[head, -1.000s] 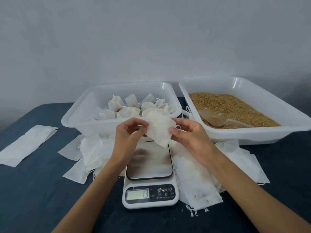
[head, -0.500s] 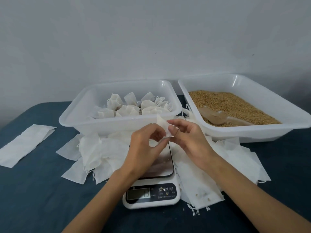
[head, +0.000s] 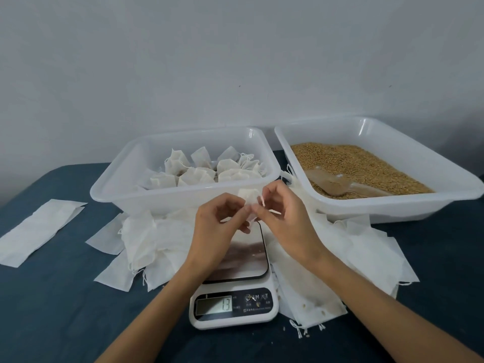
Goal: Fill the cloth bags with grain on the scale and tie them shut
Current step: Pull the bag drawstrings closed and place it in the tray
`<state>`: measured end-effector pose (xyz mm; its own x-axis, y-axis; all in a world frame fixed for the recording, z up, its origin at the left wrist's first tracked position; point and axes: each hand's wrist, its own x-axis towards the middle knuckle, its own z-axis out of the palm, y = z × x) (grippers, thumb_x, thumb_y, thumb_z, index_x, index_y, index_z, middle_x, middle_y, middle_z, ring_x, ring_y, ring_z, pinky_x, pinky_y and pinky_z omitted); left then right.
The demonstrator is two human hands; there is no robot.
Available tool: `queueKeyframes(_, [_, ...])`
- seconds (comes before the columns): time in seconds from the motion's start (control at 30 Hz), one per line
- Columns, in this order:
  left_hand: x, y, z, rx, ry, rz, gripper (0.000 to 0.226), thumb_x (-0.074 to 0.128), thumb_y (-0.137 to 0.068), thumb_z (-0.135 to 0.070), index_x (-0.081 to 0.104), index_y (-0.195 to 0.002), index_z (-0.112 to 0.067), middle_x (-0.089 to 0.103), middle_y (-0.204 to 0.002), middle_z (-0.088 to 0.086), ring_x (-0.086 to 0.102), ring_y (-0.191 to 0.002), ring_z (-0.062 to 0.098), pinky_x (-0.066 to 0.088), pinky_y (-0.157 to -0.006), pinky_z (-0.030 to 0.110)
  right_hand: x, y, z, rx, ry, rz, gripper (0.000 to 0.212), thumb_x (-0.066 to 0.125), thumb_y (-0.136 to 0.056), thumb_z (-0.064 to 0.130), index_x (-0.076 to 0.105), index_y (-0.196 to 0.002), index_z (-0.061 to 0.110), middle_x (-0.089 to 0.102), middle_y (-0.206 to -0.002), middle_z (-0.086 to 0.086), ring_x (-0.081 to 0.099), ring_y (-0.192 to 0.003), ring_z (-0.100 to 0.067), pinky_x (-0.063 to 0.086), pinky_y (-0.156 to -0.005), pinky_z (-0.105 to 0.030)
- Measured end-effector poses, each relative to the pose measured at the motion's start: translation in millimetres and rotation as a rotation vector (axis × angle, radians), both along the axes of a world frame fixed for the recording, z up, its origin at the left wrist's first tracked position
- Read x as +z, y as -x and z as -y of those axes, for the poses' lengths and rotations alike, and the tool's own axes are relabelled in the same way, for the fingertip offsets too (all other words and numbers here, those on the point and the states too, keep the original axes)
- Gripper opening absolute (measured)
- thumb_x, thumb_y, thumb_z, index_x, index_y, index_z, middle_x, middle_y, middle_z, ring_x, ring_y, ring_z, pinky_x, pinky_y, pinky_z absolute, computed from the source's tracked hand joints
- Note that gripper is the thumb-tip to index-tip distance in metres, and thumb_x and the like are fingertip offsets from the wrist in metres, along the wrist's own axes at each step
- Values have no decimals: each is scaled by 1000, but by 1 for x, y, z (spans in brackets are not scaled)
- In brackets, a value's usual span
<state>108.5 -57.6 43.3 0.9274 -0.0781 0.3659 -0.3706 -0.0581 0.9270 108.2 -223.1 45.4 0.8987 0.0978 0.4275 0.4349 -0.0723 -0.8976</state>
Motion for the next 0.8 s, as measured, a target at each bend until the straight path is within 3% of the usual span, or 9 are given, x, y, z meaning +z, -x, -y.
queueKeyframes(0.13, [-2, -2, -2, 10, 138, -51, 7, 71, -96, -3, 71, -90, 0, 71, -74, 13, 67, -63, 23, 58, -63, 29, -4, -3, 4, -162, 342, 279, 15, 60, -95, -2, 65, -90, 11, 57, -88, 7, 62, -82, -15, 56, -76, -38])
queueKeyframes(0.23, [-3, -2, 1, 4, 103, -3, 8, 73, -96, -6, 71, -91, 1, 72, -76, 14, 66, -63, 23, 57, -63, 30, -10, -4, 4, -164, 423, 269, 12, 62, -98, 6, 74, -100, 7, 62, -95, 3, 63, -85, -12, 55, -79, -32])
queueKeyframes(0.4, [1, 0, 0, -129, -4, 60, 8, 73, -95, -6, 79, -97, -10, 76, -89, 8, 66, -75, 17, 56, -73, 28, 0, -4, 3, 23, 48, -69, 27, 57, -100, 38, 76, -92, 21, 72, -87, 9, 67, -83, -6, 55, -76, -26])
queueKeyframes(0.53, [2, -3, -4, 9, 17, 41, 15, 79, -89, -6, 77, -79, -16, 70, -93, 5, 64, -80, 13, 53, -75, 27, 4, -9, 12, 8, -181, -145, 17, 72, -93, 26, 76, -98, 10, 74, -99, -13, 67, -88, -16, 54, -82, -36])
queueKeyframes(0.67, [7, -6, -10, 95, 112, -60, 9, 79, -87, -25, 75, -80, -20, 70, -118, 2, 66, -105, 10, 52, -85, 29, 6, -12, 18, 94, -378, -271, 18, 75, -88, 24, 76, -101, 11, 74, -104, -15, 66, -97, -26, 50, -98, -53])
queueKeyframes(0.73, [7, -6, -12, 15, 170, -131, 12, 78, -86, -29, 74, -85, -18, 73, -101, -4, 65, -89, 7, 49, -78, 23, 6, -12, 18, 95, -384, -259, 19, 76, -88, 23, 76, -100, 9, 74, -102, -13, 66, -94, -23, 51, -95, -48])
queueKeyframes(0.8, [7, -5, -11, -24, 193, -152, 5, 78, -89, -16, 77, -87, -20, 73, -90, -6, 62, -81, 7, 49, -70, 18, 5, -11, 17, -46, -233, -143, 14, 76, -89, 20, 75, -96, 7, 73, -100, -11, 66, -87, -18, 54, -86, -37])
